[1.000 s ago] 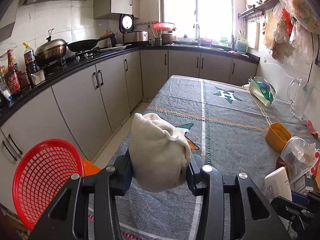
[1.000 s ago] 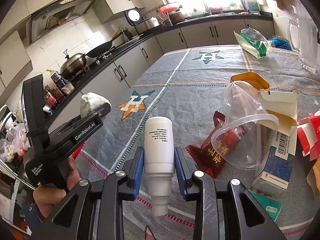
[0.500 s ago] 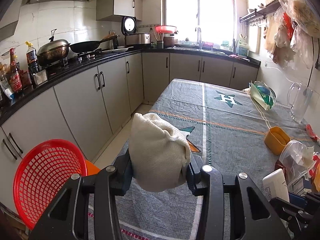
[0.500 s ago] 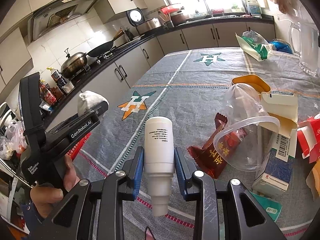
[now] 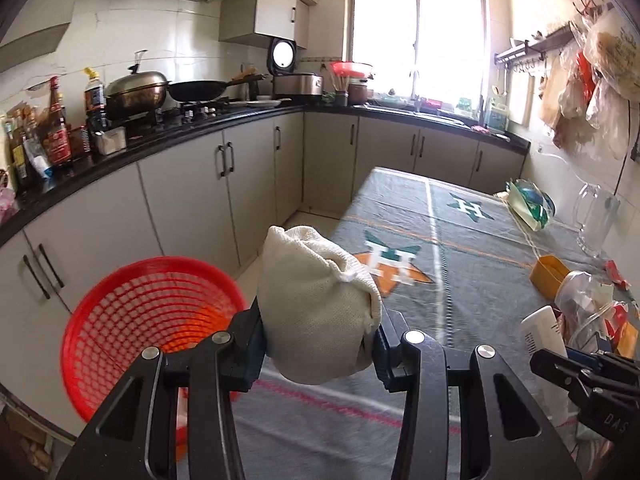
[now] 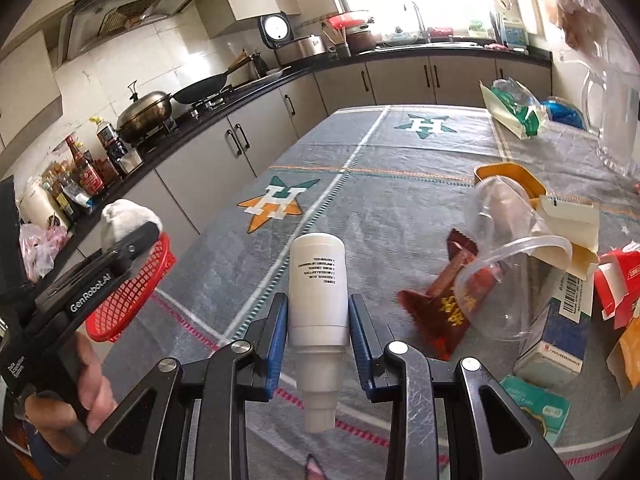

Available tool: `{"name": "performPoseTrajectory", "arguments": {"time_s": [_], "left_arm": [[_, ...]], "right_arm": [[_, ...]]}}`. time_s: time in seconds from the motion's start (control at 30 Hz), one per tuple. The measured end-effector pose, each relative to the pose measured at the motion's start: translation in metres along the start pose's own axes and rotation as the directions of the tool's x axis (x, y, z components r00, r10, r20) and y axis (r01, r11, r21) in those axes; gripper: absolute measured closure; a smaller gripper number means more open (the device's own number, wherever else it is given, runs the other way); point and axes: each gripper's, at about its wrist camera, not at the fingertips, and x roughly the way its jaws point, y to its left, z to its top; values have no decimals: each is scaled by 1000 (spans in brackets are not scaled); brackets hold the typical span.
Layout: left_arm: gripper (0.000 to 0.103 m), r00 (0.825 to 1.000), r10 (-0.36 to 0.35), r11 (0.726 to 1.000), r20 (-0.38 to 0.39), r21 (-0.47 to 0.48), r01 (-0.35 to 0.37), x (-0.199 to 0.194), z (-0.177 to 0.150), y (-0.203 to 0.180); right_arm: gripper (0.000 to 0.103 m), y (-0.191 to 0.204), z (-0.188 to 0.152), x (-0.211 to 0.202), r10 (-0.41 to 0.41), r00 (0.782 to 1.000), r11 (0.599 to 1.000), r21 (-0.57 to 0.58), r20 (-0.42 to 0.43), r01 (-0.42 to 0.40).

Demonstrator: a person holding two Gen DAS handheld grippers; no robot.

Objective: Collect trash
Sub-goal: 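Carry the white bottle and cloth bundle toward the red basket, then open both grippers over the red basket to drop bottle and cloth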

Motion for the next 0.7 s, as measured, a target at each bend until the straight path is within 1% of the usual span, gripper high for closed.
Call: {"name": "performPoseTrajectory", "arguments": {"time_s": [0.13,0.37,0.57,0.7], "left_arm": [[61,999,23,1000,25,-21,-22,-13,1,22],[61,996,72,996,55,-61,-69,-32,3,63],[60,992,112,989,49,-100,-107,-39,-3,99],[60,990,140,983,25,-127,-136,-38,-11,125]], "right_arm": [[70,24,0,1,1,1000,999,-36,-8,-2],[70,77,5,5,48,999,992,-120,-12,-49],[70,115,11,23,83,996,983,-163,-35,-88],[70,137,13,37,106,993,976,-185,-58,-115]]}}
